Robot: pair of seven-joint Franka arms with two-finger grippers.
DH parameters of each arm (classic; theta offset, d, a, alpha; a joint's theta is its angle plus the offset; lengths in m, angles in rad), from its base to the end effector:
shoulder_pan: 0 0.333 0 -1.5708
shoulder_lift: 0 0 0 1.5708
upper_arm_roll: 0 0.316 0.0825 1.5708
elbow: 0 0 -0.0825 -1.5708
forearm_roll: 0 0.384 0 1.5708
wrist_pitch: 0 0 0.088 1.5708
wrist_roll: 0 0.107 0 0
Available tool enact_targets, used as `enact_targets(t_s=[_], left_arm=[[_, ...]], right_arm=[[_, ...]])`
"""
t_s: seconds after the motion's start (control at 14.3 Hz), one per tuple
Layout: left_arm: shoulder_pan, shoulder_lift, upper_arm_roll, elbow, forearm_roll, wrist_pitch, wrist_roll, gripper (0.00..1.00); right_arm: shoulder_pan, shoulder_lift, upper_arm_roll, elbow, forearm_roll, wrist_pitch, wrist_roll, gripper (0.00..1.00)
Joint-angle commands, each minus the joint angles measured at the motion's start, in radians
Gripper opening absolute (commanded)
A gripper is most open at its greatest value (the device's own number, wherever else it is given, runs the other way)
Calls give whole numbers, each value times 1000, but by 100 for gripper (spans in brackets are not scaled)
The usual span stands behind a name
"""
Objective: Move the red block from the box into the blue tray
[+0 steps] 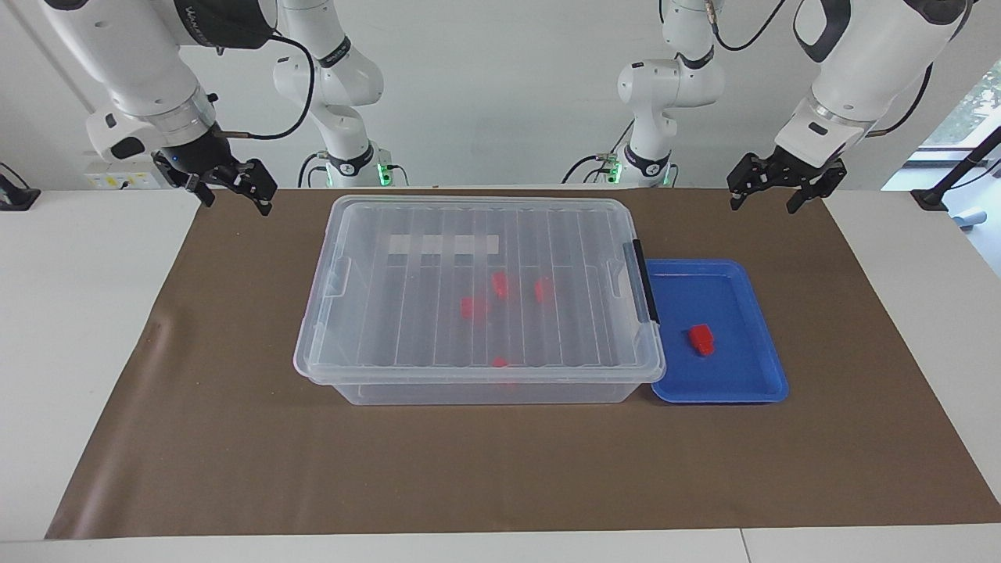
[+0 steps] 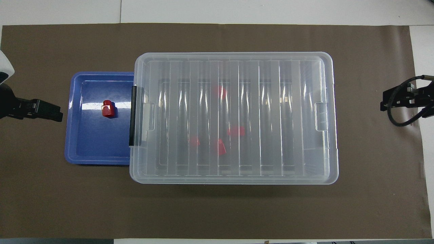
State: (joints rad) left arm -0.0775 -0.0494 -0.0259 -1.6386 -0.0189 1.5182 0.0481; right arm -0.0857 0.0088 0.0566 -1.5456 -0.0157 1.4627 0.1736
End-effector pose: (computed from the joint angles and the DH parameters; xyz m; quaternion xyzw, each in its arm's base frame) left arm 0.5293 -0.0574 0.6151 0.9965 -0.0757 -0.0357 0.0078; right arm 0.5454 -0.0178 0.6225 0.9937 -0.1015 -0.0452 0.0109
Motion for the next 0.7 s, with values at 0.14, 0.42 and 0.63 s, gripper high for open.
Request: enact_targets(t_s=[0.14,0.42,0.63], left_arm=[[-2,-10,12,-9,-16,-4,10,100],[-2,-12,14,-10,-16,-4,10,100],[-2,-12,14,-10,-16,-4,12,100]], right_arm=[[-6,10,-9,16,14,7,4,100],[-8,0,-40,-25,14,45,-42,100],[-8,-1,-38,-25,16,42,-51,100]])
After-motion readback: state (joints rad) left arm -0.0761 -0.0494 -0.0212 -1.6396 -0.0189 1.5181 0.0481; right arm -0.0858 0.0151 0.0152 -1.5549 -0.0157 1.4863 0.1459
